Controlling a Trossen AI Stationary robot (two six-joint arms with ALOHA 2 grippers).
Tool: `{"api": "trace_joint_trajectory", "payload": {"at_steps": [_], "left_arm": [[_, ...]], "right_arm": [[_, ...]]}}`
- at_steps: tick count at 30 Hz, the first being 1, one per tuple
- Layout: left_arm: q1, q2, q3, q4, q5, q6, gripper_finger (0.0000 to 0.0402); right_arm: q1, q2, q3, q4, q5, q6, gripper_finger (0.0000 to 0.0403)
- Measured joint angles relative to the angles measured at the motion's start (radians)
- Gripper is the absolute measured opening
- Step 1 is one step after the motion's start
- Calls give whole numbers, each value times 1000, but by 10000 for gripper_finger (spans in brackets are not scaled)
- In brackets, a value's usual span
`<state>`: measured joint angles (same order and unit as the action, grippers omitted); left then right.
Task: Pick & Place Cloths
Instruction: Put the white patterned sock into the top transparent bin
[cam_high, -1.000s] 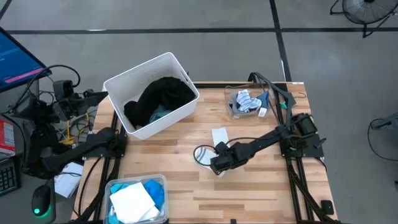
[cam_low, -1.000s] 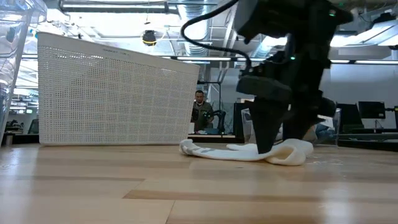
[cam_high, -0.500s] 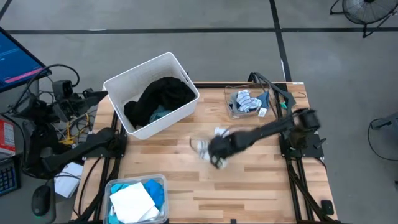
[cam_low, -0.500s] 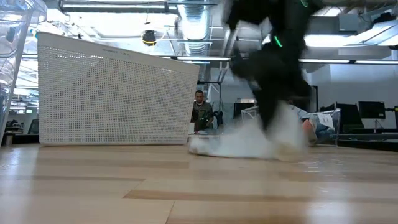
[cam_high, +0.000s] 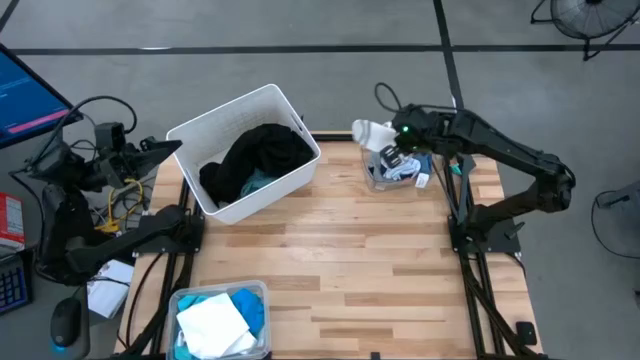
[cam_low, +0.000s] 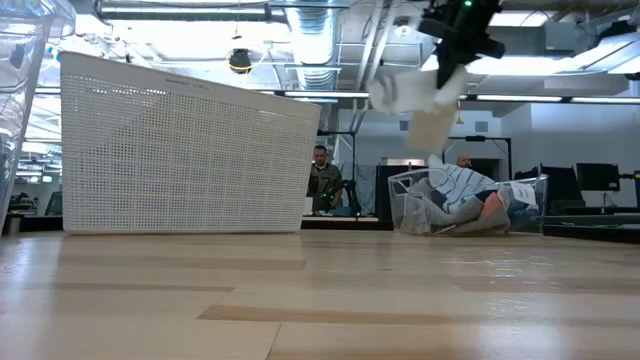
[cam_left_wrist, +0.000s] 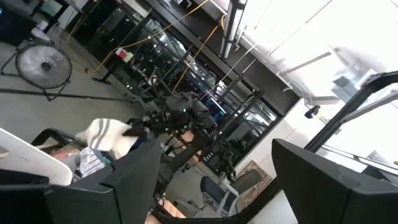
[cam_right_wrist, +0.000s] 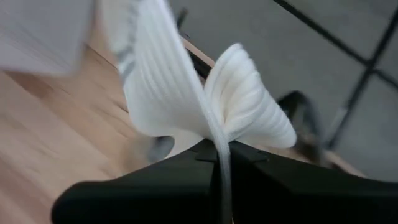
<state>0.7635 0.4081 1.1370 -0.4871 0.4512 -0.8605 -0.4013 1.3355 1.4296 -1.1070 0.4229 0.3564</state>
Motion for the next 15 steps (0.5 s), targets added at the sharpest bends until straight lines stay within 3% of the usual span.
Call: {"api": "trace_joint_trajectory", "payload": {"at_steps": [4, 8, 15], "left_arm": [[0, 31, 0, 1, 0, 1, 290], [0, 63, 0, 1, -1, 23, 290], [0, 121, 0, 2, -1, 26, 290]], "right_arm": [[-121, 34, -10, -57, -1, -180, 1], [-194, 63, -105, -38, -15, -312, 1], [-283, 114, -356, 232, -193, -433, 0]]}}
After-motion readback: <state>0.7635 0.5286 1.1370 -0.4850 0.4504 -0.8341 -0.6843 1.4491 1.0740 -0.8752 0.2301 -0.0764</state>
